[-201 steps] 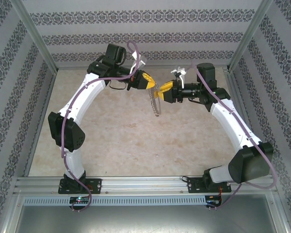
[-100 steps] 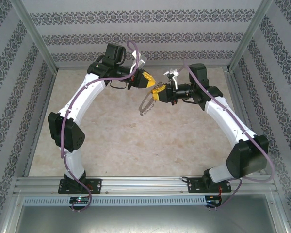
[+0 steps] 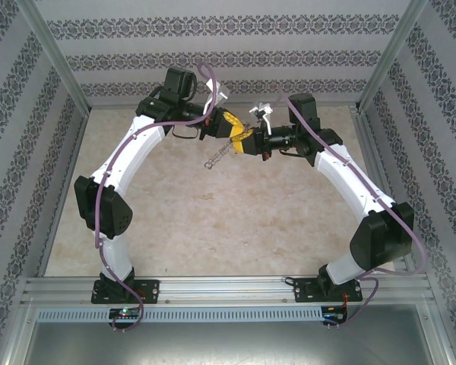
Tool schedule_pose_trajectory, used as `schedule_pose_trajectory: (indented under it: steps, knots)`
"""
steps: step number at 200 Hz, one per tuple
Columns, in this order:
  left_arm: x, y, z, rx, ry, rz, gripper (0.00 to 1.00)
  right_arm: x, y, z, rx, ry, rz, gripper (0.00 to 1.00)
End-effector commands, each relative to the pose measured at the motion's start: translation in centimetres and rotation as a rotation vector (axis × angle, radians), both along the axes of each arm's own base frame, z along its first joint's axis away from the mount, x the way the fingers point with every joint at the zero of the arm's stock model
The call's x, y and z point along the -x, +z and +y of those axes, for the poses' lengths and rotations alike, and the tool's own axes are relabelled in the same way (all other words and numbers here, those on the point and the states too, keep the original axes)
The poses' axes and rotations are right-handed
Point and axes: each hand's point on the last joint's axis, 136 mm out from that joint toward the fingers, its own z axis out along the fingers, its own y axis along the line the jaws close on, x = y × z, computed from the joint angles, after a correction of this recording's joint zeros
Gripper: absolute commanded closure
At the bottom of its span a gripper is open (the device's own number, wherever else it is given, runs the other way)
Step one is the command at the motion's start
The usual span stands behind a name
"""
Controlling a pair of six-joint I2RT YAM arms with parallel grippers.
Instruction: Put the keys on the keyring
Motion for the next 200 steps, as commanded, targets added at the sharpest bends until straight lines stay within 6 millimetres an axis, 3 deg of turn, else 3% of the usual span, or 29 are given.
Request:
schedule_pose_trajectory:
  steps: [1, 45, 68, 103, 140, 200]
  knots:
    - [2.1, 2.3, -0.5, 0.053, -0.059, -0.062, 1.0, 0.4, 0.8, 0.5, -0.003, 0.019, -0.038, 0.84]
    - [2.0, 1.9, -0.5, 0.052, -0.06, -0.057, 1.0, 1.1, 0.9, -1.5, 0.013, -0.016, -0.034, 0.63]
    - [2.1, 1.9, -0.5, 0.052, -0.061, -0.055, 1.0, 1.6, 1.5, -3.5, 0.001, -0.047, -0.041, 0.6]
    - [2.2, 2.0, -0.4, 0.053, -0.062, -0.057, 1.0, 2.4, 4.5, -6.0, -0.051, -0.085, -0.11, 0.6]
    - [2.2, 2.0, -0.5, 0.057, -0.063, -0.056, 1.0, 1.7, 5.8, -6.0, -0.072, -0.104, -0.138, 0.66]
    - [2.1, 2.2, -0.6, 0.065, -0.064, -0.055, 1.0, 0.2, 4.8, -4.4, -0.084, -0.081, -0.099, 0.67]
